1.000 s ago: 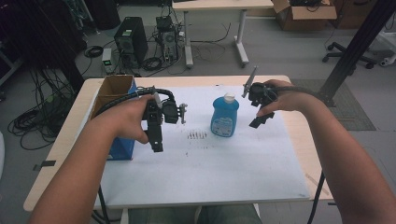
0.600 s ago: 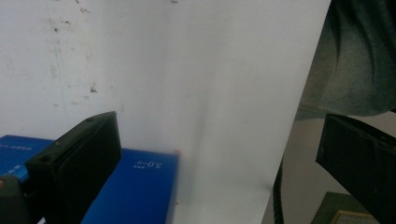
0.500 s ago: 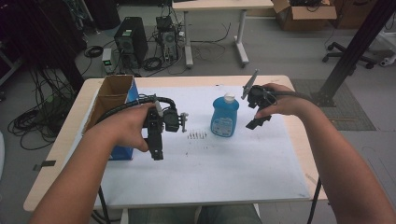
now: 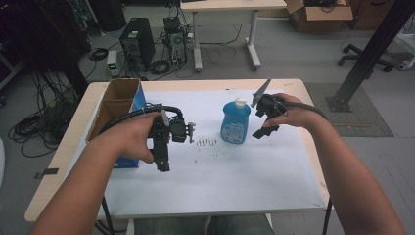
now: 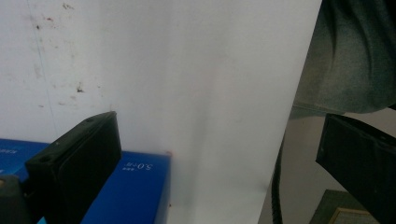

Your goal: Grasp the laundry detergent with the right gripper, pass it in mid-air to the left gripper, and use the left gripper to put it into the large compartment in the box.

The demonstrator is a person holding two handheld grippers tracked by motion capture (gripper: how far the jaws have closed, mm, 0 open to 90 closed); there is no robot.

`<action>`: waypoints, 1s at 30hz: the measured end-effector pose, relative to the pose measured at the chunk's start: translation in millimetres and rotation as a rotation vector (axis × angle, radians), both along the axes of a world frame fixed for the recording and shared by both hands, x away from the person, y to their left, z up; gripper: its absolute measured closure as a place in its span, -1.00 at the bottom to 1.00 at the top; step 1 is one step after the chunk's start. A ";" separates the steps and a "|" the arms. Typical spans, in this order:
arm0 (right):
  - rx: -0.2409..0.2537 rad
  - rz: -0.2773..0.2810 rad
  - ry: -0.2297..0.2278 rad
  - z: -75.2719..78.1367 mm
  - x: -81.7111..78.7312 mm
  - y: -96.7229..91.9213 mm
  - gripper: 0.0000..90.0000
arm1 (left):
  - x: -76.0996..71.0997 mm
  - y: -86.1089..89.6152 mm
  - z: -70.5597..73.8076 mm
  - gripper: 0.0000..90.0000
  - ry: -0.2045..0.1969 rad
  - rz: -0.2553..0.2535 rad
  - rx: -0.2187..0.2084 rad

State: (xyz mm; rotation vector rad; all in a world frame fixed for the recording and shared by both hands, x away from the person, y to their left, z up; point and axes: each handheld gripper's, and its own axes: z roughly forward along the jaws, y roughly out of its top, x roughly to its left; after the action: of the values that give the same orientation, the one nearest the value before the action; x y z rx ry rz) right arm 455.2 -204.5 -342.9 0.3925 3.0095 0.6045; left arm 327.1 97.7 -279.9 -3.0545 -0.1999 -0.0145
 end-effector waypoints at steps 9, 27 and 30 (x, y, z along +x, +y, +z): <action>0.076 -0.036 0.002 -11.9 -1.6 0.8 -0.91 | -2.2 1.4 -1.1 -0.99 0.003 0.003 -0.005; 0.205 -0.072 -0.037 -30.2 -2.8 9.1 -0.92 | -3.8 8.7 -3.9 -0.99 0.003 0.010 -0.004; 0.228 -0.081 -0.049 -33.0 -3.0 8.7 -0.93 | -3.9 9.9 -4.3 -0.99 0.005 0.008 -0.001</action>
State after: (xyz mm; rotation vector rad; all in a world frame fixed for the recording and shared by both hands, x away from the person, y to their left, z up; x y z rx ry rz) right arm 452.2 -195.8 -376.0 0.4992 2.8702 0.9384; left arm 323.2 107.6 -284.2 -3.0545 -0.2118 -0.0066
